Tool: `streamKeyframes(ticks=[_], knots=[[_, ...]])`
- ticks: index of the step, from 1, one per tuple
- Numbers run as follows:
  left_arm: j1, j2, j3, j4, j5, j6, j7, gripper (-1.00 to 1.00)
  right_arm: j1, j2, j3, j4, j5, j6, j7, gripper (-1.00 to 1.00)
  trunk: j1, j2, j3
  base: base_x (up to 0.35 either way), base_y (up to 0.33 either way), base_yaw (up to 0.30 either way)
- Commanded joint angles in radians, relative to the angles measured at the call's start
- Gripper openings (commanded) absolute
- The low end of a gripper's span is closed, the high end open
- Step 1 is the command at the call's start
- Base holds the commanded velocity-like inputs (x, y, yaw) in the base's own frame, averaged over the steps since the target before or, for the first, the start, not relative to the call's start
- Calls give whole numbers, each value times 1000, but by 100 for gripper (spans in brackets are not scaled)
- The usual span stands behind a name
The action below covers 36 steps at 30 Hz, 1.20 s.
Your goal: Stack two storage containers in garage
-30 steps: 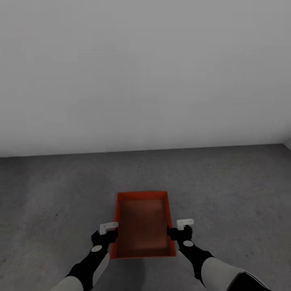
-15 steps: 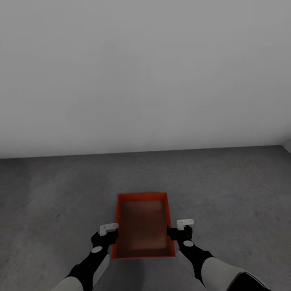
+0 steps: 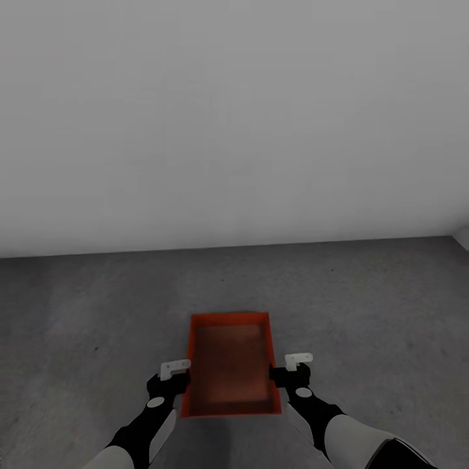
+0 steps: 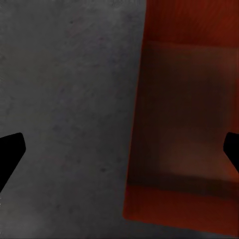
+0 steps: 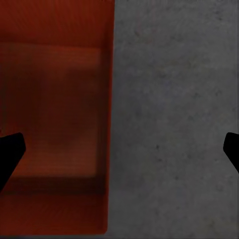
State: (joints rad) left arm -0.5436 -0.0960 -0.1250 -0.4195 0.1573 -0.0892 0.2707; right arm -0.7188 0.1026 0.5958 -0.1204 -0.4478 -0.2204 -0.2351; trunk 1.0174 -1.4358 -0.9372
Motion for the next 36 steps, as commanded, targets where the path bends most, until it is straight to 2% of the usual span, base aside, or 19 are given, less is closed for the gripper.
streamKeyframes(ticks=[1, 36], knots=[[-1, 1, -8, 0, 10, -4, 7, 100, -1, 0, 9, 1, -9, -3, -4, 100, -4, 7, 3, 0, 0, 0], [-1, 0, -8, -1, 10, -4, 7, 100, -1, 0, 9, 1, -10, -1, -2, 100, -138, 252, 112, 0, 0, 0]])
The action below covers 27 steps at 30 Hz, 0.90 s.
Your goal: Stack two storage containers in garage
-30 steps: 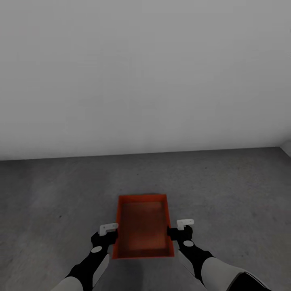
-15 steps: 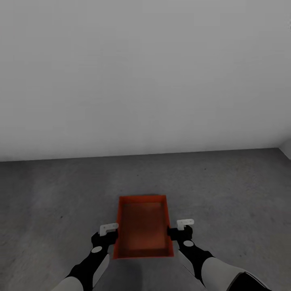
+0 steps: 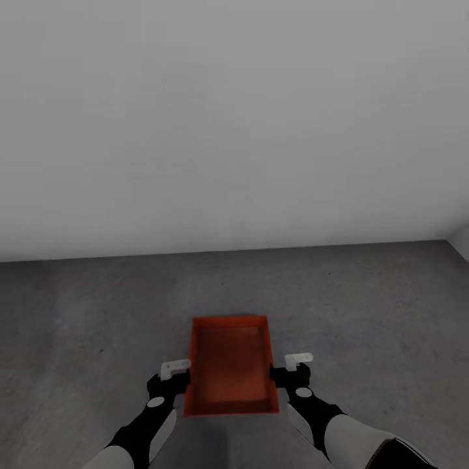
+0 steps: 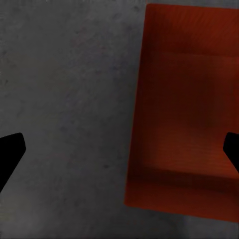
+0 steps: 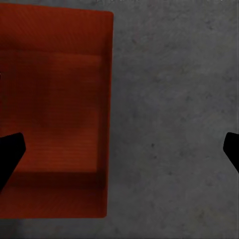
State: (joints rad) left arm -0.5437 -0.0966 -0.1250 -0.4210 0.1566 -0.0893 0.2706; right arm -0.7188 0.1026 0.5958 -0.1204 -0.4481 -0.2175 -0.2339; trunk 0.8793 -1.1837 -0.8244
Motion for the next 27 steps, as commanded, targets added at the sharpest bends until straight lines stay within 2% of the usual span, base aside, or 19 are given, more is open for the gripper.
streamKeyframes(ticks=[1, 27], knots=[[0, 1, -8, 1, 11, -4, 7, 100, -1, 0, 9, 1, -9, -3, -4, 100, -4, 7, 3, 0, 0, 0], [-1, 2, -8, -10, 9, -6, 7, 100, -1, -1, 9, 1, -9, -1, -4, 100, -104, 189, 84, 0, 0, 0]])
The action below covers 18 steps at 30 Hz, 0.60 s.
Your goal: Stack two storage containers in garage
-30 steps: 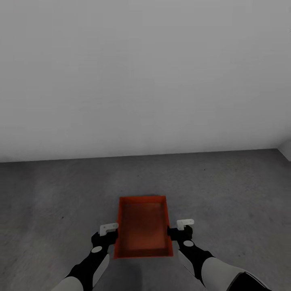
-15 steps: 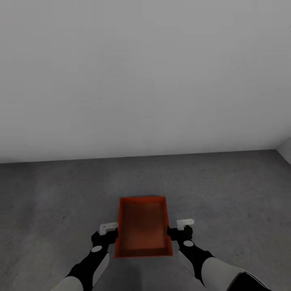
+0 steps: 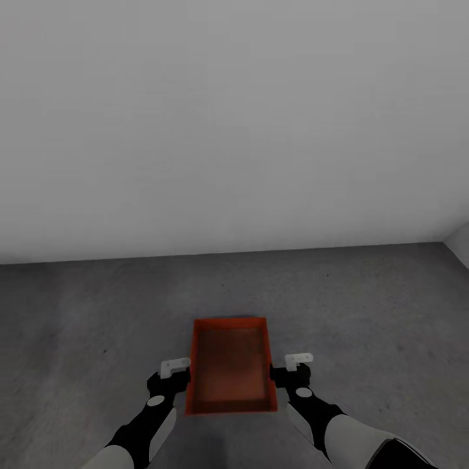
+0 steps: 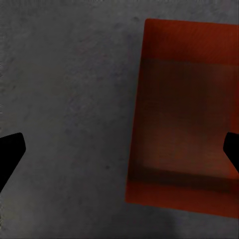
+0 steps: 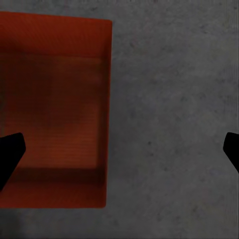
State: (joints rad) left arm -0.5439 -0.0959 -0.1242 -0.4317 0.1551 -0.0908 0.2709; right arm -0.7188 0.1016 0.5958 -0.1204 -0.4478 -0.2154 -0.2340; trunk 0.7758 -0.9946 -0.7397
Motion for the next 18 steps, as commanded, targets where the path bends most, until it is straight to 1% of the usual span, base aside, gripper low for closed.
streamKeyframes(ticks=[1, 6, 18], knots=[[-1, 1, -9, 1, 11, -4, 7, 100, -1, 0, 9, 1, -9, -3, -3, 100, -4, 7, 3, 0, 0, 0], [0, 2, -9, 1, 11, -5, 7, 100, -1, -1, 9, 1, -9, 0, -3, 100, -23, 42, 18, 0, 0, 0], [-1, 2, -9, -2, 10, -9, 8, 100, -1, -2, 9, 1, -9, 1, -4, 100, -23, 42, 18, 0, 0, 0]])
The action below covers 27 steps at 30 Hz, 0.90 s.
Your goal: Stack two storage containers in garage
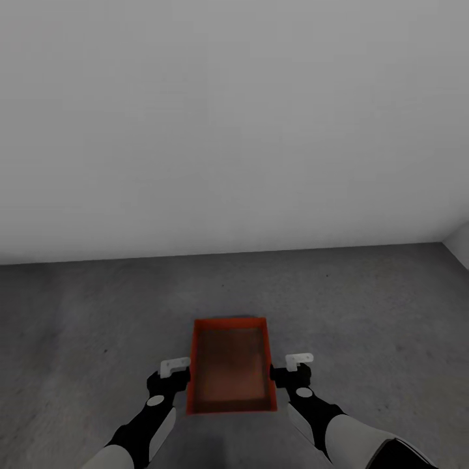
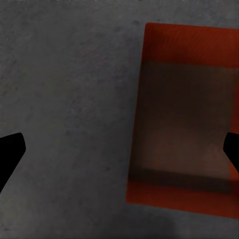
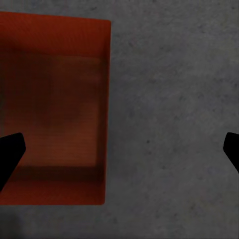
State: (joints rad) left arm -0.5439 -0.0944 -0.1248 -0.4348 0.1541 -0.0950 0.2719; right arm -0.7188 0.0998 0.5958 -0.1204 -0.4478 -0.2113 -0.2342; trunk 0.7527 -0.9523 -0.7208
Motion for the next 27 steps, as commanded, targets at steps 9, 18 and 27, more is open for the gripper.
streamKeyframes(ticks=[9, 18, 27], knots=[[0, 0, -8, 7, 10, -1, 12, 100, -1, 0, 9, 1, -11, -5, -3, 100, 0, -1, -1, -60, 9, 0], [-1, -1, -7, 8, 11, 0, 61, 100, -1, 0, 9, 1, -11, -4, -4, 100, 0, -1, -1, -313, 76, 0], [0, -1, -8, 10, 12, 0, 67, 100, -1, 0, 9, 1, -11, -5, -4, 100, 0, -1, -1, -344, 16, 0]])
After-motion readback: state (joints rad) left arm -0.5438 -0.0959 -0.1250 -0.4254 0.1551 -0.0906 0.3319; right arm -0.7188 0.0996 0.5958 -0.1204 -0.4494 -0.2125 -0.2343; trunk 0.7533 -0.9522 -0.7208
